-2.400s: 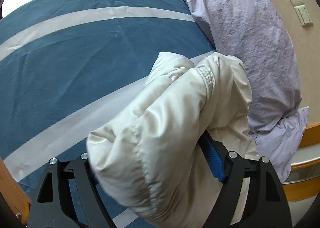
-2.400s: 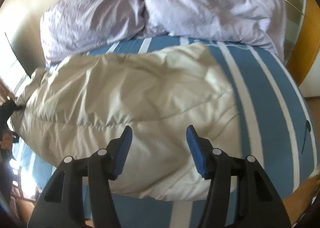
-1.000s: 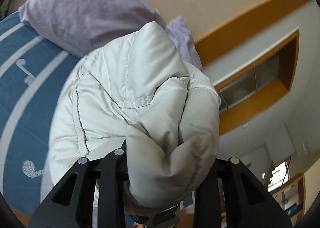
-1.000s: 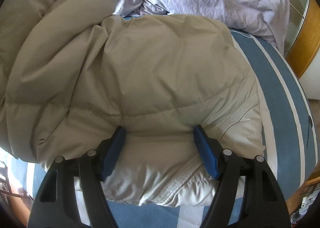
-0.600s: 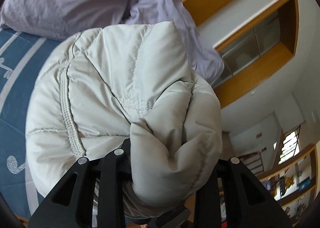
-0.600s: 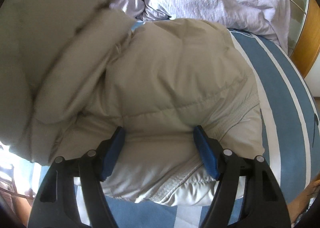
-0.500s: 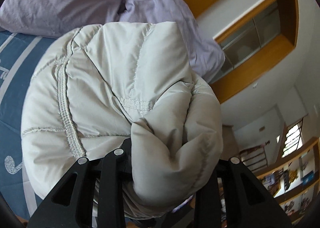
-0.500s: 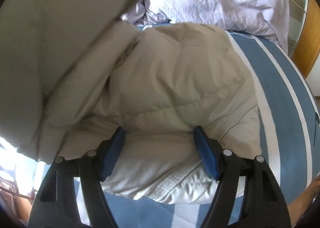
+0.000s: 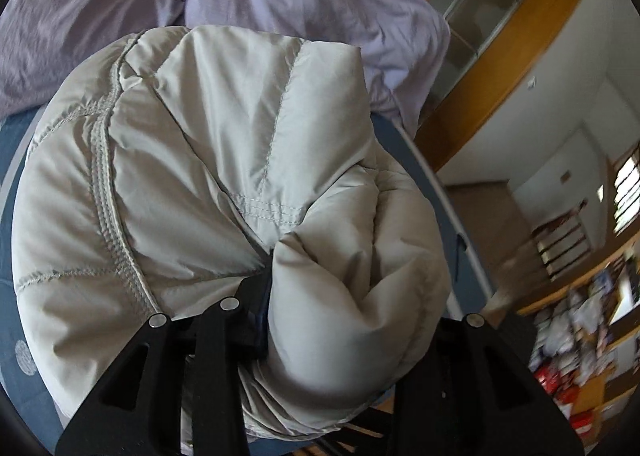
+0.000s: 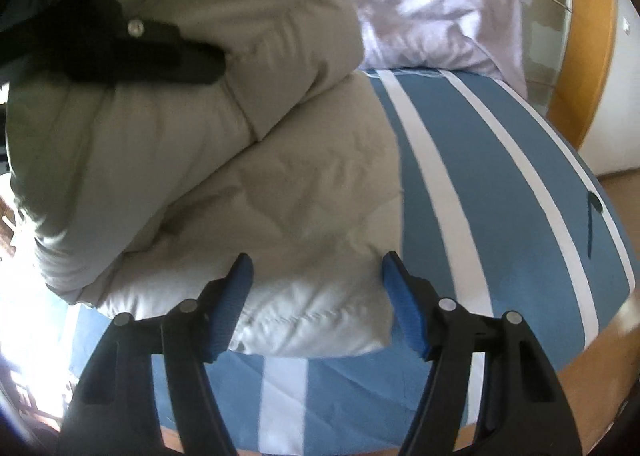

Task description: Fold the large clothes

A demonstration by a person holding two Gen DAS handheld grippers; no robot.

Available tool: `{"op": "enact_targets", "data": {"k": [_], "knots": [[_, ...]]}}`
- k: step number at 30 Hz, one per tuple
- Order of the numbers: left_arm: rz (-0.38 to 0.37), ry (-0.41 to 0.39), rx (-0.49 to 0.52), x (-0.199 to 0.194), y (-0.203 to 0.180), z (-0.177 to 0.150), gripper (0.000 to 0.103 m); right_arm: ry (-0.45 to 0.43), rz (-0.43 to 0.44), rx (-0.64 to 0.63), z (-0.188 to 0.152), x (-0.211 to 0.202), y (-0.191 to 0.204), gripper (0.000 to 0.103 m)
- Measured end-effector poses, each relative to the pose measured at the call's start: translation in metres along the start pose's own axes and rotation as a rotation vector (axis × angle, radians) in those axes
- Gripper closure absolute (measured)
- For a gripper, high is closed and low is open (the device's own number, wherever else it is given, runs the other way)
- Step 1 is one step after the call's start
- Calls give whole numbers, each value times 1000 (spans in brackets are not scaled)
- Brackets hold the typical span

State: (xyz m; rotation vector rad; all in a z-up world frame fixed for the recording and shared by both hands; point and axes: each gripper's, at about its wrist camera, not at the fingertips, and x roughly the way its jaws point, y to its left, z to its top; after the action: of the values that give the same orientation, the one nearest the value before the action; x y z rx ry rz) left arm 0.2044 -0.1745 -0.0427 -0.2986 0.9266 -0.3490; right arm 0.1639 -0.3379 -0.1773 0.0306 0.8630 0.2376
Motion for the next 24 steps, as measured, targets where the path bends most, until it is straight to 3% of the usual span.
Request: {"op": "enact_targets", "data": {"k": [5, 8, 10, 12, 24], "knots": [[29, 5, 47, 2, -7, -6, 62, 16, -8, 47, -9, 1, -14, 37], [27, 9, 60, 4, -15, -2, 51, 17, -13, 56, -11, 0, -15, 37], [5, 9, 66, 2, -18, -1, 29, 17, -16, 57, -10, 1, -15, 37], [-4, 2, 74, -1, -24, -3, 22, 16, -19, 57, -10, 1, -15, 37], [0, -69, 51, -44, -23, -1, 16, -6, -47, 85, -18, -16, -16, 37]]}}
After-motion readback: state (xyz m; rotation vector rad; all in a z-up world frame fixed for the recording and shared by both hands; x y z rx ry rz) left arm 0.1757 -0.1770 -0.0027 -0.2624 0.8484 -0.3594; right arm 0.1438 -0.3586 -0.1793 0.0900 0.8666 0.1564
